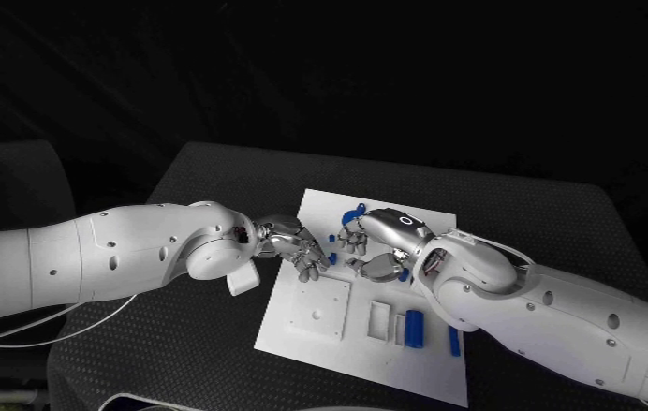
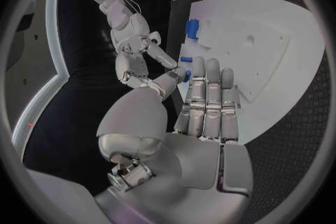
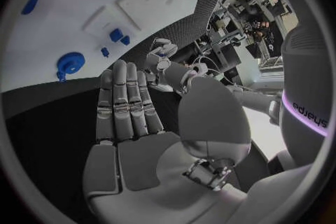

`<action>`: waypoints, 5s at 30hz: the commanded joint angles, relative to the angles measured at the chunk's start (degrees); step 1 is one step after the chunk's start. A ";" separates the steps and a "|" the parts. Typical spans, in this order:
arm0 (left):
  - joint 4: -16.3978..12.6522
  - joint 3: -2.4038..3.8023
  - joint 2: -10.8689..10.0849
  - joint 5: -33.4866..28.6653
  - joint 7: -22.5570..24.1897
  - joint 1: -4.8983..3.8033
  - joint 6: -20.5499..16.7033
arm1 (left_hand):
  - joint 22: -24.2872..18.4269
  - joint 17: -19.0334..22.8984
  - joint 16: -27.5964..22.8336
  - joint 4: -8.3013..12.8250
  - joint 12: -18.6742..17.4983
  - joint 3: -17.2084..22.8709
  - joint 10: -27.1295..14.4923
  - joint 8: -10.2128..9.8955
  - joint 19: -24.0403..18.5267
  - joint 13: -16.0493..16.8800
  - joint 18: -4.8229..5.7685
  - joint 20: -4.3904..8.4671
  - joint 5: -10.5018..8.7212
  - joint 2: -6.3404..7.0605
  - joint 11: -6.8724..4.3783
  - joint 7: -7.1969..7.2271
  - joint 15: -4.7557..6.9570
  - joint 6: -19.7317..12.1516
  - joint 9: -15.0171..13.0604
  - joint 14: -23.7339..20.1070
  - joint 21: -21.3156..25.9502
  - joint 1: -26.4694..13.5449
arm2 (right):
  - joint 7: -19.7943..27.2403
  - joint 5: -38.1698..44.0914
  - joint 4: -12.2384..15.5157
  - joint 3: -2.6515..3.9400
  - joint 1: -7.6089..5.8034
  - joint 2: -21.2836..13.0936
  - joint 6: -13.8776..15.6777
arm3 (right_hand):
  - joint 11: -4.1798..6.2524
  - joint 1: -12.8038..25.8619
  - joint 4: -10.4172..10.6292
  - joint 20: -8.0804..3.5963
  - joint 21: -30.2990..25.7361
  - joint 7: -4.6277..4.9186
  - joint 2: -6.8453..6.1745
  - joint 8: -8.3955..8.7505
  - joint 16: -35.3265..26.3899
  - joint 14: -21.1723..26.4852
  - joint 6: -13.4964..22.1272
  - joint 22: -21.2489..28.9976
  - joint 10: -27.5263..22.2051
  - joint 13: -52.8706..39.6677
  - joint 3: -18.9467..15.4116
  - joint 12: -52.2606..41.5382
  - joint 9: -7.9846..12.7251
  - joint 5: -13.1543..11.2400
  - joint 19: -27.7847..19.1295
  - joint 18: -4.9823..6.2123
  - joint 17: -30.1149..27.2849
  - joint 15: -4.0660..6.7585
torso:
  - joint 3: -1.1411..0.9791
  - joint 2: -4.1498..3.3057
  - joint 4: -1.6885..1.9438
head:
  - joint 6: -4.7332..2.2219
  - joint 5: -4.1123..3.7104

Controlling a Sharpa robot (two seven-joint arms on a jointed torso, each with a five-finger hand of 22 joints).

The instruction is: Assemble the parts on the task board

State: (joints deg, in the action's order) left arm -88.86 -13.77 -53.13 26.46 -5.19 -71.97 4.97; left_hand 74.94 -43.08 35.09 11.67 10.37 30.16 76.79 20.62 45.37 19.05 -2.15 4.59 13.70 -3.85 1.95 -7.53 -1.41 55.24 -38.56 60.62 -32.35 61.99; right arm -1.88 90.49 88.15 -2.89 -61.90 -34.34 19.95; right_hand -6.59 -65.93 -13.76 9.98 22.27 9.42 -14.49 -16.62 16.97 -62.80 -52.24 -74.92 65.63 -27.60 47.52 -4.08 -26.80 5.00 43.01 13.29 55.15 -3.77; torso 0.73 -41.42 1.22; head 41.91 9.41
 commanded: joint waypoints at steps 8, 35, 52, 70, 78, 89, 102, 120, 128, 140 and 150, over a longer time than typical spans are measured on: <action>-0.59 0.02 0.00 5.37 2.08 0.02 -0.72 | 1.32 0.08 0.30 0.65 0.20 0.17 0.02 -0.24 0.40 0.18 1.06 0.08 0.19 -0.07 -0.19 2.34 0.38 2.90 -0.24 0.17 -0.35 -0.78 | 2.38 -38.20 -5.50 0.02 -1.53 -0.50 -4.53 | -1.37 -1.57 -0.88 0.16 -0.25 0.38 1.94 -0.02 -0.97 -0.13 0.73 -1.30 -1.78 6.18 -0.07 0.22 0.63 0.99 -0.59 -0.66 -2.28 -0.23 | 0.03 0.02 0.08 | -0.17 -0.10; -3.15 0.03 0.07 30.84 13.32 0.12 -11.46 | 1.33 0.13 0.70 0.88 0.28 1.61 0.27 -0.65 0.81 0.66 0.88 0.22 -0.48 0.75 -0.13 2.39 0.56 3.19 -0.91 0.66 -0.93 -1.12 | -15.28 -68.06 -6.90 -0.17 -2.95 1.49 -17.05 | 0.18 7.15 0.15 0.26 0.49 -0.86 5.86 -1.98 1.18 -3.76 -1.93 -1.16 3.76 14.18 -9.41 -0.97 1.32 -0.18 3.57 1.24 -3.71 1.37 | 0.01 0.03 0.07 | -0.10 -1.20; -3.43 0.03 0.27 30.69 12.63 0.12 -10.91 | 1.32 0.13 0.79 0.71 0.31 1.87 0.38 -0.75 0.85 0.76 0.88 0.26 -0.38 0.87 -0.14 2.40 0.61 3.28 -1.03 0.78 -1.03 -1.18 | -13.07 -70.12 -6.26 -0.32 -2.95 2.02 -12.96 | 0.11 7.83 -0.12 0.33 0.27 -0.84 5.56 -1.86 1.22 -3.71 -1.81 -1.14 3.90 15.13 -10.85 -0.75 1.54 0.84 3.63 1.47 -3.89 1.40 | -0.05 0.00 0.00 | 0.26 -0.98; -3.47 0.03 0.33 30.32 12.30 0.12 -11.39 | 1.32 0.13 0.86 0.64 0.33 2.03 0.46 -0.83 0.85 0.84 0.89 0.29 -0.24 0.94 -0.15 2.41 0.65 3.33 -1.13 0.86 -1.10 -1.22 | -13.56 -70.19 -6.35 -0.36 -2.93 2.94 -13.68 | 0.49 5.42 -1.67 0.51 0.09 -1.13 6.42 -2.18 1.35 -3.81 -2.54 -1.15 4.85 15.85 -9.59 -1.04 1.59 0.58 3.87 1.66 -4.08 1.44 | -0.03 0.00 -0.01 | 0.44 -0.93; -3.66 0.03 0.37 30.10 12.28 0.12 -11.29 | 1.32 0.13 0.87 0.64 0.33 2.07 0.47 -0.86 0.84 0.86 0.89 0.30 -0.20 0.97 -0.14 2.41 0.66 3.34 -1.15 0.87 -1.12 -1.23 | -13.43 -70.01 -6.38 -0.36 -2.91 3.30 -13.07 | 0.76 4.27 -2.54 0.56 0.09 -1.35 6.52 -2.43 1.50 -3.98 -3.09 -1.18 5.50 16.09 -8.95 -1.30 1.54 0.51 4.08 1.71 -4.13 1.51 | -0.02 -0.01 -0.01 | 0.49 -0.86; -3.82 0.03 0.46 29.73 12.13 0.12 -11.02 | 1.31 0.13 0.89 0.62 0.33 2.11 0.48 -0.89 0.84 0.88 0.89 0.31 -0.18 0.98 -0.14 2.41 0.67 3.34 -1.17 0.89 -1.13 -1.24 | -13.00 -70.03 -6.44 -0.36 -2.90 3.70 -12.33 | 0.89 3.73 -2.68 0.53 0.11 -1.46 6.52 -2.55 1.61 -4.12 -3.35 -1.18 5.83 16.20 -8.67 -1.42 1.50 0.72 4.25 1.71 -4.14 1.58 | -0.02 -0.03 0.01 | 0.74 -0.87; -3.78 0.03 0.57 29.73 11.54 0.12 -11.38 | 1.31 0.14 0.91 0.60 0.32 2.17 0.49 -0.93 0.82 0.91 0.90 0.32 -0.16 1.00 -0.14 2.41 0.68 3.36 -1.21 0.91 -1.15 -1.26 | -12.96 -70.15 -5.65 -0.36 -2.83 3.73 -10.59 | 1.75 0.68 -2.93 0.26 0.26 -2.35 6.21 -3.41 2.06 -4.77 -5.18 -1.21 7.86 16.36 -6.57 -2.24 1.04 1.24 5.03 1.71 -4.18 1.92 | -0.06 0.01 -0.03 | 0.85 -0.77; -3.99 0.03 1.32 29.15 10.11 0.09 -11.99 | 1.31 0.14 0.98 0.50 0.35 2.24 0.59 -1.02 0.86 0.99 0.91 0.35 -0.25 1.09 -0.18 2.40 0.72 3.39 -1.29 0.99 -1.23 -1.36 | -13.15 -72.38 -4.43 -0.37 -2.60 3.87 -5.15 | 2.66 -1.04 -2.95 -0.26 0.92 -3.00 5.40 -4.23 2.95 -6.18 -6.71 -1.21 9.95 15.90 -6.27 -2.95 -0.03 0.71 6.52 1.71 -3.91 2.61 | -0.01 0.02 0.08 | 0.99 -1.12; -4.34 0.03 1.53 29.45 9.19 0.09 -12.35 | 1.30 0.16 1.04 0.37 0.34 2.37 0.66 -1.27 0.93 1.06 0.89 0.42 -0.71 1.27 -0.22 2.37 0.78 3.33 -1.28 1.09 -1.34 -1.39 | -13.18 -73.36 -3.71 -0.37 -2.54 3.88 -1.45 | 3.42 -1.49 -2.91 -0.75 1.51 -3.64 5.38 -4.89 3.60 -7.46 -8.22 -1.19 11.55 15.45 -5.58 -3.54 -0.80 1.38 7.85 1.71 -3.69 3.22 | -0.04 -0.01 0.03 | 1.01 -1.12; -4.12 0.03 1.27 29.81 7.99 0.09 -13.73 | 1.30 0.18 1.07 0.30 0.35 2.49 0.75 -1.38 0.99 1.11 0.87 0.46 -0.74 1.37 -0.25 2.37 0.82 3.41 -1.26 1.17 -1.40 -1.37 | -13.60 -72.73 -3.08 -0.37 -2.44 3.59 -1.49 | 3.77 -1.75 -2.92 -0.99 1.72 -3.99 5.35 -5.10 3.82 -8.00 -9.00 -1.15 12.28 15.22 -4.61 -3.71 -1.19 1.57 8.42 1.71 -3.60 3.49 | -0.06 0.00 0.03 | 1.11 -1.08; -3.92 0.03 0.94 30.56 7.09 0.09 -13.76 | 1.29 0.19 1.15 0.17 0.37 2.64 0.89 -1.47 1.10 1.19 0.85 0.52 -0.59 1.52 -0.31 2.41 0.89 3.59 -1.27 1.32 -1.51 -1.35 | -14.11 -71.00 -2.80 -0.37 -2.33 3.07 -1.91 | 4.00 -1.83 -2.90 -1.16 1.97 -4.20 5.32 -5.21 4.11 -8.52 -9.49 -1.17 12.87 15.00 -3.96 -3.88 -1.51 1.53 8.95 1.71 -3.41 3.72 | -0.04 0.00 -0.03 | 1.20 -1.05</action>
State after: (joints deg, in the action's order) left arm -92.84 -13.70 -52.18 56.35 3.12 -71.93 -8.31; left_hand 74.90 -42.99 35.94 11.78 10.37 32.37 77.31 19.03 46.19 20.16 -1.75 5.01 13.01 -2.33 1.65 -6.02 -0.60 57.51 -39.73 61.43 -33.49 59.94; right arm -16.60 18.60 85.02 -3.36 -64.23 -31.27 19.38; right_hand -2.67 -67.13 -16.68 8.85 23.95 4.86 -9.20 -21.93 20.75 -70.96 -61.57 -74.92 78.04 -12.52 43.19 -7.69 -28.24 6.44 51.61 14.18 51.68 -0.01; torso 0.69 -41.41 1.22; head 43.07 8.34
